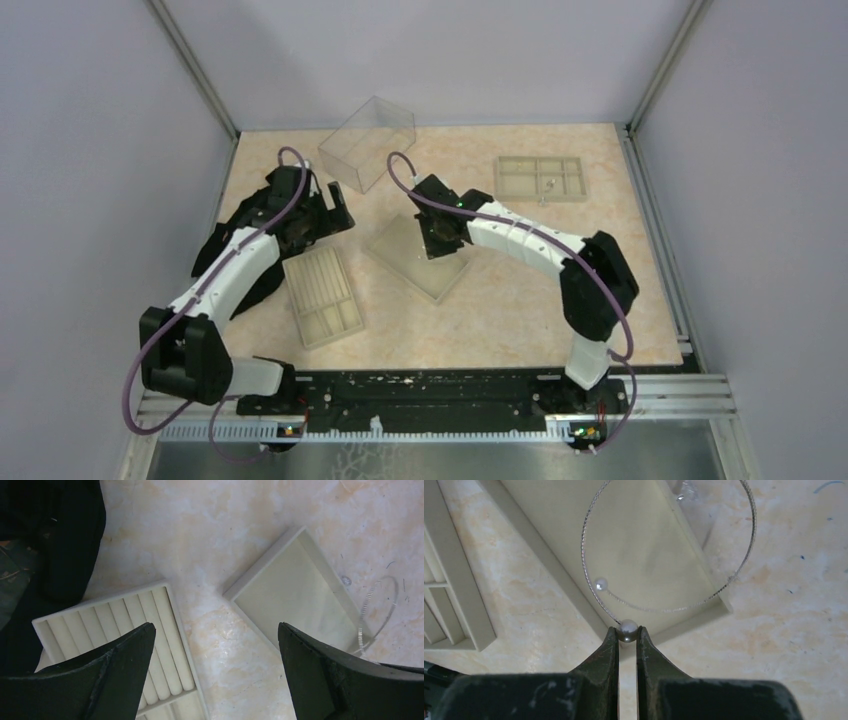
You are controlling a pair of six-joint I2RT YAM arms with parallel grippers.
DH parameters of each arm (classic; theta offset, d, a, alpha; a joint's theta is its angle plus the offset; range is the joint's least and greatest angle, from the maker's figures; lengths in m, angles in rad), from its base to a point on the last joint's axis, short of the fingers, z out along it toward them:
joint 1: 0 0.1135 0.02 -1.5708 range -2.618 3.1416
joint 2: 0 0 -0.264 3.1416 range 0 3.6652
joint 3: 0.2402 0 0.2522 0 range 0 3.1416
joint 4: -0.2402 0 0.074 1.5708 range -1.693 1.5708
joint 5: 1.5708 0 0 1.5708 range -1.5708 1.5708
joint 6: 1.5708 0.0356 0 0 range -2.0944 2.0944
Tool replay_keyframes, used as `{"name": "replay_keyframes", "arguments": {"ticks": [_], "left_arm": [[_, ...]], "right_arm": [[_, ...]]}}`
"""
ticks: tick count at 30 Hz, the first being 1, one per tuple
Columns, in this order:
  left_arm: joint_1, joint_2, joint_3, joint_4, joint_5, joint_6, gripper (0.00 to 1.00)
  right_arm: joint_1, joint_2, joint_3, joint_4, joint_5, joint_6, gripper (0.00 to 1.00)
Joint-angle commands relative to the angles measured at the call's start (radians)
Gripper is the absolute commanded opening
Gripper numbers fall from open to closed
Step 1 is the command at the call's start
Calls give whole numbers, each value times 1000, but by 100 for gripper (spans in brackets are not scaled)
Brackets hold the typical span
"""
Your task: Organize the mixed jewelry
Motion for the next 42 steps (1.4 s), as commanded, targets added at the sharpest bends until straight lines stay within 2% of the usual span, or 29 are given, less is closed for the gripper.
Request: {"name": "replay_keyframes", "arguments": {"ticks": [1, 8, 11, 14, 15, 19, 22, 25, 33, 42], "left_arm": [[2, -52, -11, -29, -14, 14, 98], [4, -100, -42, -34, -10, -12, 98], [3, -113, -56, -17, -5, -16, 98], [2, -106, -60, 5, 24, -17, 98], [2, -98, -56, 8, 68, -17, 98], [-11, -59, -26, 9, 116, 2, 98], [-33, -30, -5, 9, 108, 13, 98], [-43, -8, 7, 15, 116, 12, 98], [-51, 24, 26, 15, 112, 15, 98], [-51, -13, 3, 1, 85, 18, 98]], "right_arm": [[29, 82, 63, 69, -77, -36, 0], [33, 190, 115, 83, -119, -49, 1], [32, 203, 164, 59, -120, -58, 31], [28, 175, 188, 47, -108, -61, 50], [23, 155, 192, 39, -104, -60, 52], [-25, 52, 116, 38, -44, -37, 52], [-97, -54, -50, 111, -60, 1, 50], [-153, -102, -141, 138, -99, 21, 46], [-155, -29, -133, 175, -134, 45, 29], [-154, 101, -78, 219, -213, 61, 24]]}}
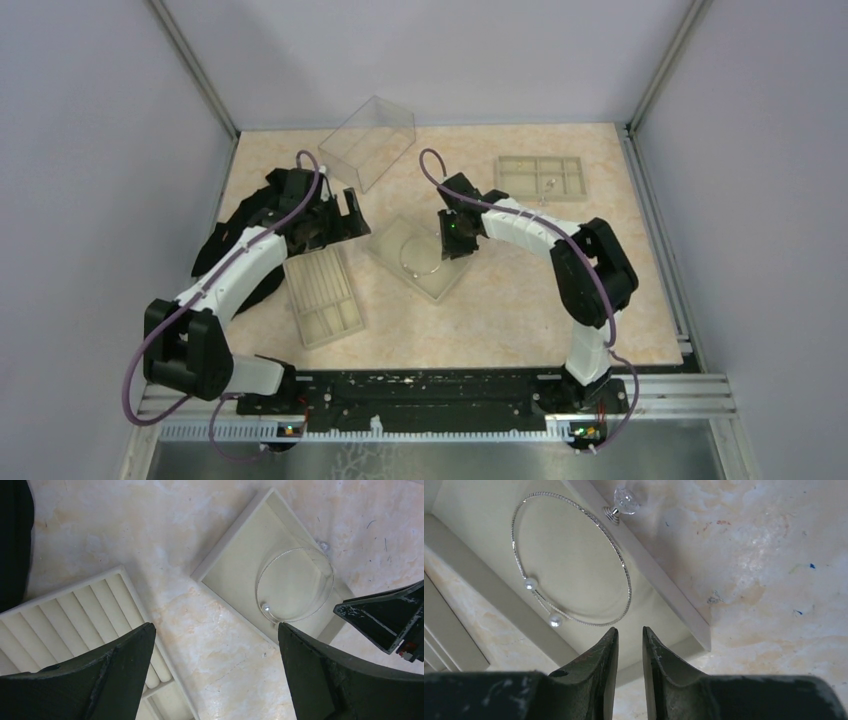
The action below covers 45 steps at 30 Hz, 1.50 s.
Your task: Organize the mixed jewelry
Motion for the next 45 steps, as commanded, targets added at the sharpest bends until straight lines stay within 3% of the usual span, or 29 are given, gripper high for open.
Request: {"name": "replay_keyframes", "arguments": {"ticks": [1, 17, 22, 27, 33, 39, 45], "left_arm": [[-3, -37, 7, -2, -23, 19, 98], [-3, -26, 11, 3, -20, 28, 98], [-3, -19, 20, 3, -21, 43, 98], [-13, -4, 25, 5, -50, 48, 98], [-142, 76, 93, -41, -233, 116, 98], [-165, 150, 141, 9, -199, 152, 98], [-158, 242, 220, 6, -208, 186, 98]], "right_arm": [[8, 37, 58, 62, -50, 14, 23], [71, 127, 122, 83, -146, 8, 12], [45, 12, 102, 35, -3, -28, 23], [-102, -176, -27, 22, 87, 4, 38], [-251, -351, -224, 49, 7, 150, 58], [-238, -389, -337, 145, -105, 297, 61], [-222, -343, -296, 123, -79, 272, 61]]}}
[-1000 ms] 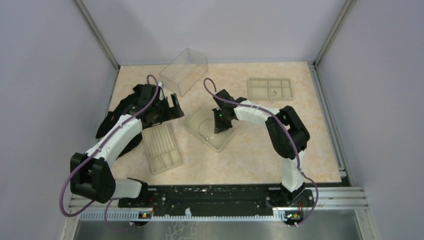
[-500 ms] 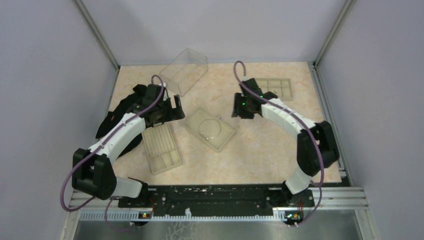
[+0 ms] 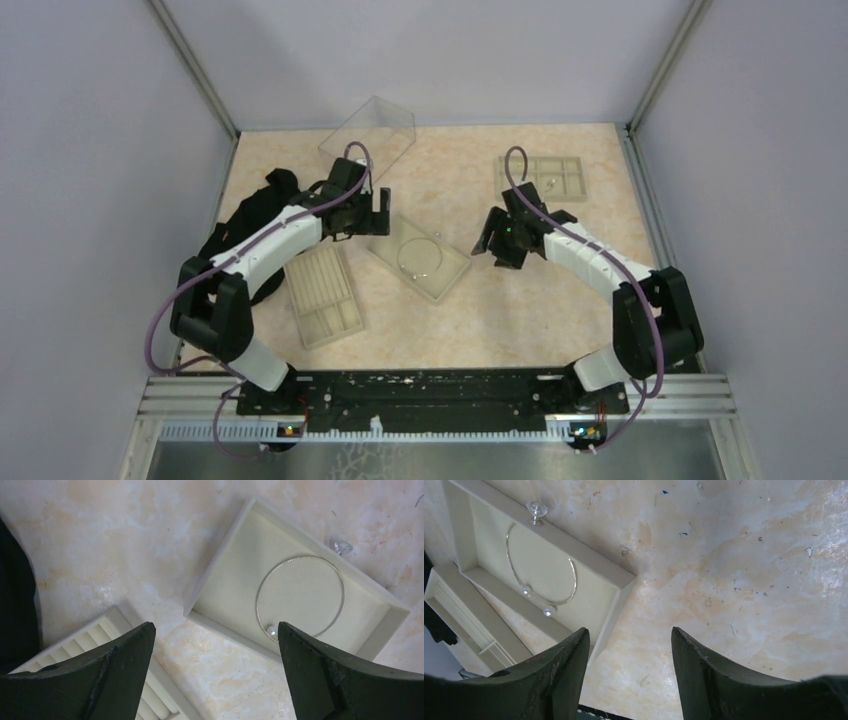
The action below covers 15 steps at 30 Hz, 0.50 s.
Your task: Organize the mixed jewelry
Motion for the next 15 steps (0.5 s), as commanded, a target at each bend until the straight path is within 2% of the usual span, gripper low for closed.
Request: {"name": "replay_keyframes", "arguments": {"ticks": [1, 9, 15], "left_arm": [[13, 60, 82, 9, -17, 42, 98], [145, 47, 153, 10, 81, 23, 98], [273, 72, 271, 16, 184, 2, 98]], "right_arm": [[8, 27, 72, 31, 4, -11, 61], [8, 166, 275, -89, 27, -233, 60], [9, 244, 370, -119, 12, -296, 60]]}}
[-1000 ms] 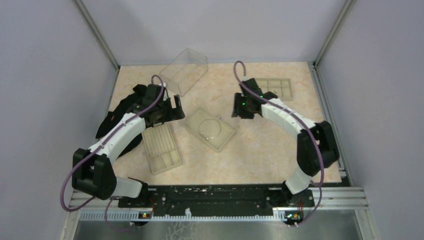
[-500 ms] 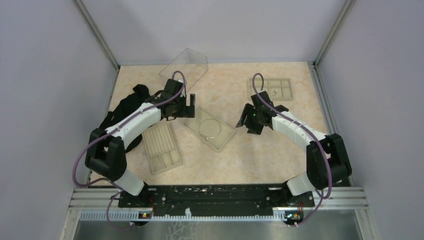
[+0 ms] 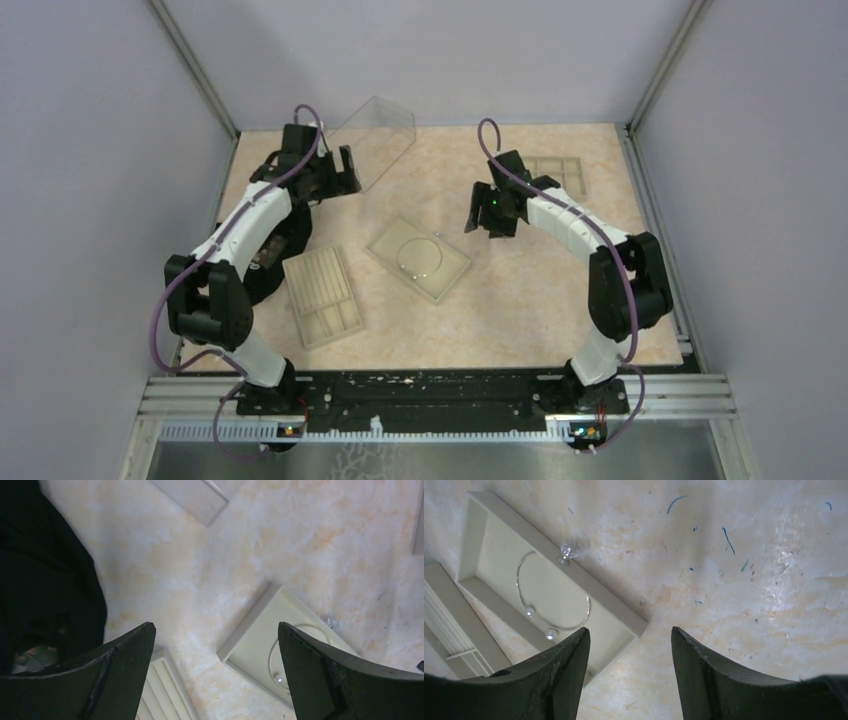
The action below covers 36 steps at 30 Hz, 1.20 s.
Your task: Organize the mixed jewelry
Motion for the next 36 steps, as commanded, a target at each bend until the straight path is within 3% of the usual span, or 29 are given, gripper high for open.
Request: {"name": "replay_keyframes", "arguments": {"ticks": [1, 6, 14, 25, 30, 36], "left_arm": [[67, 23, 128, 23, 90, -12, 98], [104, 129, 297, 30, 68, -6, 98], [168, 298, 450, 251, 31, -6, 98], [202, 702, 818, 372, 184, 112, 99], [202, 773, 826, 414, 261, 132, 98], [194, 734, 725, 390, 365, 150, 93]], "right_arm": [[9, 38, 80, -27, -9, -78, 60], [14, 69, 106, -18, -29, -71, 60], [15, 95, 158, -24, -25, -63, 60], [15, 115, 193, -62, -32, -54, 59], [18, 110, 190, -73, -31, -33, 59], [17, 109, 190, -72, -25, -19, 59]]}}
